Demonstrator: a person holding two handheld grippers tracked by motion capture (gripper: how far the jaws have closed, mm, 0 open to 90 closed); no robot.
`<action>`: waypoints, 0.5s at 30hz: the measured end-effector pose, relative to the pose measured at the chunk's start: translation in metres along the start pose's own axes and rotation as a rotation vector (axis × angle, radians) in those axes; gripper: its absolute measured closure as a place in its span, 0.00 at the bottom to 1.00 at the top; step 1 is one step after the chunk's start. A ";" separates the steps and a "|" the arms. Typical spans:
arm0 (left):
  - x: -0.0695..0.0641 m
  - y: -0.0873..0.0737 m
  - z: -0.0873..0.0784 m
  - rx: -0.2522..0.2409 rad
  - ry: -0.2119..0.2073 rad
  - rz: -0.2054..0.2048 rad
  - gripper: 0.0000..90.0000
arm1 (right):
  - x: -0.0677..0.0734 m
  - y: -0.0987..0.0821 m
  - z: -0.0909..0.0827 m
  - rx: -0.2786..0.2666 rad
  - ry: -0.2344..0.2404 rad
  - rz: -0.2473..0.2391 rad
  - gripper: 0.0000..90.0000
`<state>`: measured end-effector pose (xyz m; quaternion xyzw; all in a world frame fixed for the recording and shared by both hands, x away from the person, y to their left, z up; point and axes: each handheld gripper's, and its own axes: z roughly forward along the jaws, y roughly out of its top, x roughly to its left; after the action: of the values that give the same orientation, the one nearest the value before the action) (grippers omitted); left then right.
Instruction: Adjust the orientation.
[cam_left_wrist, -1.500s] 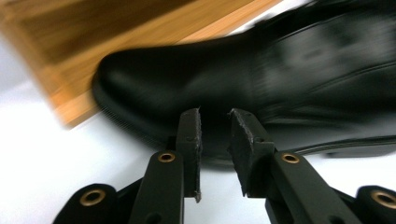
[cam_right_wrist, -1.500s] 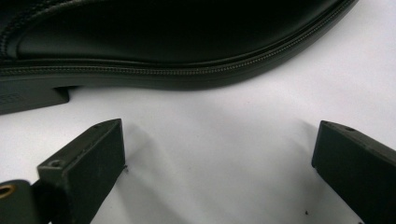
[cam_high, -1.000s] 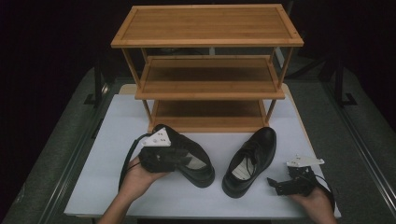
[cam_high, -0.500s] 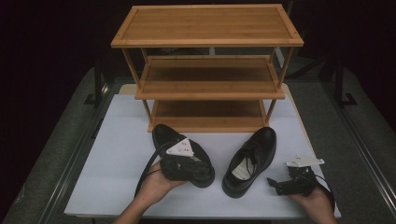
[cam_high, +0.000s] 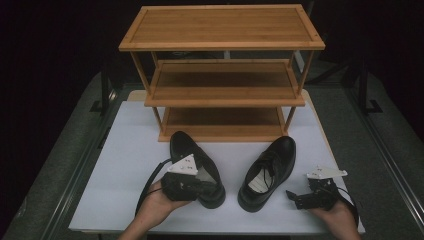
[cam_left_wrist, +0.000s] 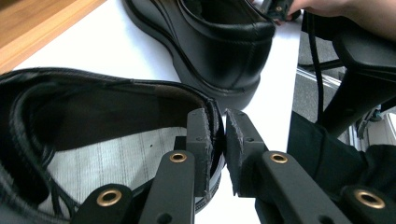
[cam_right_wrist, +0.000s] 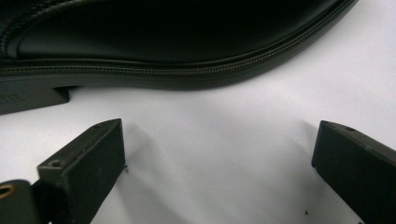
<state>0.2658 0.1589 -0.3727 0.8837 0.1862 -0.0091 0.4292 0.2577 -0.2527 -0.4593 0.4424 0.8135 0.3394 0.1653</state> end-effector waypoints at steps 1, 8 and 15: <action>-0.001 -0.002 -0.002 0.001 -0.001 0.000 0.89 | 0.000 0.000 0.000 0.000 0.000 0.000 0.03; -0.007 -0.016 -0.021 -0.010 0.004 -0.011 0.88 | 0.000 0.000 0.000 0.000 0.000 0.000 0.03; -0.012 -0.023 -0.031 -0.004 0.006 -0.011 0.86 | 0.000 0.000 0.000 0.000 -0.001 -0.001 0.03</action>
<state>0.2426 0.1921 -0.3687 0.8818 0.1922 -0.0084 0.4305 0.2577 -0.2526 -0.4593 0.4423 0.8136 0.3389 0.1658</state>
